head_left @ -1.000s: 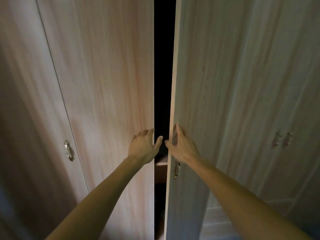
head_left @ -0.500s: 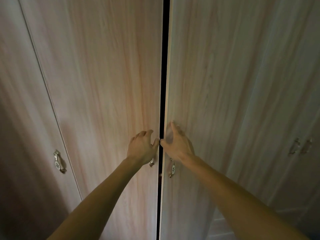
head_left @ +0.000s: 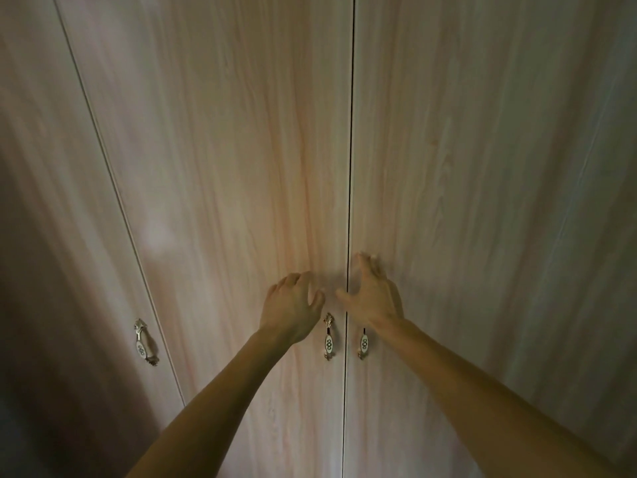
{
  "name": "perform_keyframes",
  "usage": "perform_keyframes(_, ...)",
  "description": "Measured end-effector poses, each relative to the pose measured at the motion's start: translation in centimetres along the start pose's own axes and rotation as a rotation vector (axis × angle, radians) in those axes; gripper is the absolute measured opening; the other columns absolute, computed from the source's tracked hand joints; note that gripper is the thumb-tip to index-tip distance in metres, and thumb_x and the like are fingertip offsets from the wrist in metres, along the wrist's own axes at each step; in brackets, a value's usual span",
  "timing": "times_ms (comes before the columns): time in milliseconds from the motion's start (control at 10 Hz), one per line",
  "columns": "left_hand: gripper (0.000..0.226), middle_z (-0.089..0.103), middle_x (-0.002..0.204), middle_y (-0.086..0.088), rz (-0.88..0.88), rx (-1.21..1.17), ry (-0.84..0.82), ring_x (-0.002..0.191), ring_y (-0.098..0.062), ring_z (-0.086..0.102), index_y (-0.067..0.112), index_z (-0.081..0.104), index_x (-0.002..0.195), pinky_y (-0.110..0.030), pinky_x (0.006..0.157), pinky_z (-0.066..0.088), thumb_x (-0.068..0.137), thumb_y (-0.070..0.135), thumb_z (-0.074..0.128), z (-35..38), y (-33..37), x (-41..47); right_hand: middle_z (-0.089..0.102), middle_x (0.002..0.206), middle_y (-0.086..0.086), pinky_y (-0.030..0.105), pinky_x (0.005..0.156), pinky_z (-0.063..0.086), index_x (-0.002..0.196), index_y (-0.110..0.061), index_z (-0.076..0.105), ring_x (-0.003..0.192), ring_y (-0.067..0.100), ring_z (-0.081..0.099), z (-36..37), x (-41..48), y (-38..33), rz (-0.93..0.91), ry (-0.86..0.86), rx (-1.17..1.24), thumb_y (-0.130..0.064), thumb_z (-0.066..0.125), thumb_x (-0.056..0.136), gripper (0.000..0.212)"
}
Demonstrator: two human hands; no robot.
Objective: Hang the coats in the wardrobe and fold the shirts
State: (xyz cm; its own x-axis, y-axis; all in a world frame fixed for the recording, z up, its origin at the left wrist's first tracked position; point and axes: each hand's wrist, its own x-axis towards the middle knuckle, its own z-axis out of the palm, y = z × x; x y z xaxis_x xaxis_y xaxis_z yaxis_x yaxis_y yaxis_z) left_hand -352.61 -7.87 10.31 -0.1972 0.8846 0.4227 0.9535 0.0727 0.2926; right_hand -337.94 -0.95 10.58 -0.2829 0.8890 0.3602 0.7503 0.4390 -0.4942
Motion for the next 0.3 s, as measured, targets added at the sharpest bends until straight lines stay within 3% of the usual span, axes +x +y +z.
perform_keyframes(100, 0.051, 0.048, 0.141, -0.002, -0.004, -0.001, -0.026, 0.125, -0.021, 0.048, 0.019, 0.042, 0.139, -0.038, 0.107, 0.037, 0.097, 0.047, 0.037, -0.4, 0.1, -0.7, 0.025, 0.154, 0.009, 0.039, 0.102, 0.039, 0.14, -0.024, 0.027, 0.133, 0.028, 0.038, -0.8, -0.4, 0.1, -0.007, -0.01, -0.034, -0.052, 0.052, 0.084, 0.067)
perform_keyframes(200, 0.051, 0.046, 0.143, -0.001, 0.029, 0.055, -0.018, 0.13, -0.019, 0.044, 0.02, 0.039, 0.141, -0.037, 0.11, 0.03, 0.098, 0.048, 0.034, -0.8, -0.2, -2.1, 0.046, 0.136, 0.006, 0.039, 0.094, 0.041, 0.129, -0.022, 0.037, 0.12, 0.028, 0.046, -1.9, -1.4, 0.2, -0.079, 0.01, -0.145, -0.049, 0.048, 0.088, 0.051)
perform_keyframes(300, 0.051, 0.046, 0.143, -0.001, 0.089, 0.124, -0.002, 0.132, -0.019, 0.041, 0.021, 0.039, 0.14, -0.035, 0.111, 0.026, 0.098, 0.049, 0.03, -1.2, -0.5, -3.6, 0.051, 0.132, 0.007, 0.038, 0.099, 0.039, 0.136, -0.015, 0.04, 0.12, 0.025, 0.047, -2.2, -3.0, 0.0, -0.143, 0.088, -0.194, -0.044, 0.044, 0.093, 0.053)
